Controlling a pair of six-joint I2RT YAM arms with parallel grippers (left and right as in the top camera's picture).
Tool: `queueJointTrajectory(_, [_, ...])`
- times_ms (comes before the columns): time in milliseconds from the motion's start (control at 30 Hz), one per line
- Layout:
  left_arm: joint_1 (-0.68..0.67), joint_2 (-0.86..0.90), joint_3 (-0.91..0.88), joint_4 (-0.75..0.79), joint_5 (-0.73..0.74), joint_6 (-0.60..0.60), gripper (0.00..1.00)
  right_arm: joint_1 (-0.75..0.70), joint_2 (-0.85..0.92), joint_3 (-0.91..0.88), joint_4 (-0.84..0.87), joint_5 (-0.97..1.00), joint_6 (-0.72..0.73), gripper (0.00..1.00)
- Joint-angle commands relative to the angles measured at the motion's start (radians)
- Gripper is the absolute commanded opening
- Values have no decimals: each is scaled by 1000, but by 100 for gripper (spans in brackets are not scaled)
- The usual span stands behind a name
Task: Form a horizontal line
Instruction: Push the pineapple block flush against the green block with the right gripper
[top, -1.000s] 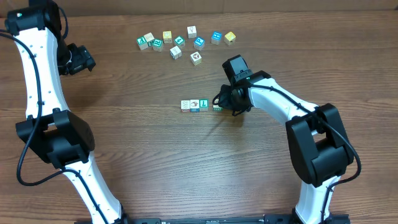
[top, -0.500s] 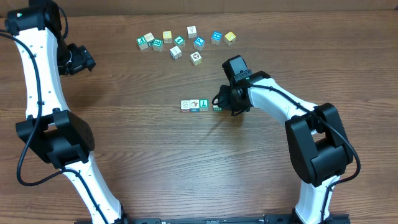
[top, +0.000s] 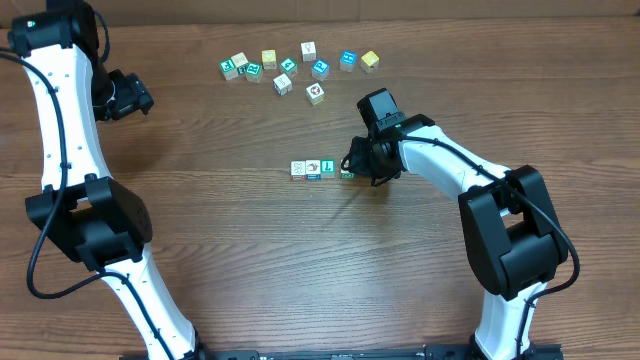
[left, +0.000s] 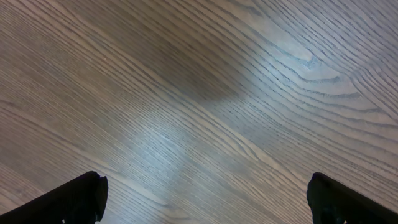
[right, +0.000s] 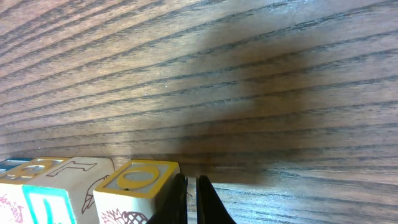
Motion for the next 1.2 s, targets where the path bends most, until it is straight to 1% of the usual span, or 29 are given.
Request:
queueJointTrajectory(0, [-10,-1,-5,-2,-9,-14,100,6,6,-7,4,-4,-6,4])
queueJointTrajectory(467, [-10,-1,-5,-2,-9,-14,100,6,6,-7,15,-19,-2,4])
queueJointTrajectory(833, [-10,-1,-5,-2,-9,-14,100,8,6,-7,-15,2,50,4])
queueJointTrajectory(1167, [-10,-1,-5,-2,-9,-14,99,11,6,-7,-15,4,46,4])
